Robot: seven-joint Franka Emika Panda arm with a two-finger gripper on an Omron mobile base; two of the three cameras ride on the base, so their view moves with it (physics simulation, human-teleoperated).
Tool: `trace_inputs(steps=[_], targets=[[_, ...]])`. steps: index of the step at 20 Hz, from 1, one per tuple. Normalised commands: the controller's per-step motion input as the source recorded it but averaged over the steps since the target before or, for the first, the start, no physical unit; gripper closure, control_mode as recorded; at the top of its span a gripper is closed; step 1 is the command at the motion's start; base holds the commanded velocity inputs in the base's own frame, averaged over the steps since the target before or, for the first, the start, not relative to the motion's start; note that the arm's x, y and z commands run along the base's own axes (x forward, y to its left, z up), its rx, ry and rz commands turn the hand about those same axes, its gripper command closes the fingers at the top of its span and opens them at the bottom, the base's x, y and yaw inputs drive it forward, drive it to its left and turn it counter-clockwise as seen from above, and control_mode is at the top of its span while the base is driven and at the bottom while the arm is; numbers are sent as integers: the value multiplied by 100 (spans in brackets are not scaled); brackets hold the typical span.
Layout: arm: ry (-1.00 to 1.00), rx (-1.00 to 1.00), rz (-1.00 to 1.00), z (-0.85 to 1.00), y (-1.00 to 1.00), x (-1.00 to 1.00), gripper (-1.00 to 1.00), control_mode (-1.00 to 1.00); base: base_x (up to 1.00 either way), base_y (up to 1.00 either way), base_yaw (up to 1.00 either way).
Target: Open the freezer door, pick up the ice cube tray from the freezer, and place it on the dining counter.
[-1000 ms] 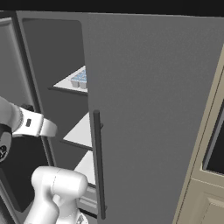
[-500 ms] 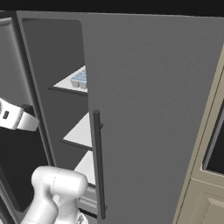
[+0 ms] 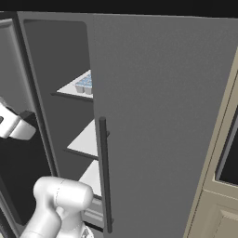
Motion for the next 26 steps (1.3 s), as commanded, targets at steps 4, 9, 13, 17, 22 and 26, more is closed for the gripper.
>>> trace_inputs(steps=[4, 9, 13, 17, 22, 26], targets=[[-23, 23, -25, 0, 0, 0, -100, -100, 0, 0, 0], [-28, 19, -29, 0, 0, 0, -100, -100, 0, 0, 0], [-29, 17, -33, 1, 0, 0, -100, -100, 0, 0, 0], [-22, 21, -32, 3, 0, 0, -100, -100, 0, 0, 0], [-11, 22, -27, 1, 0, 0, -100, -100, 0, 0, 0], [-10, 14, -27, 2, 0, 2, -100, -100, 0, 0, 0]])
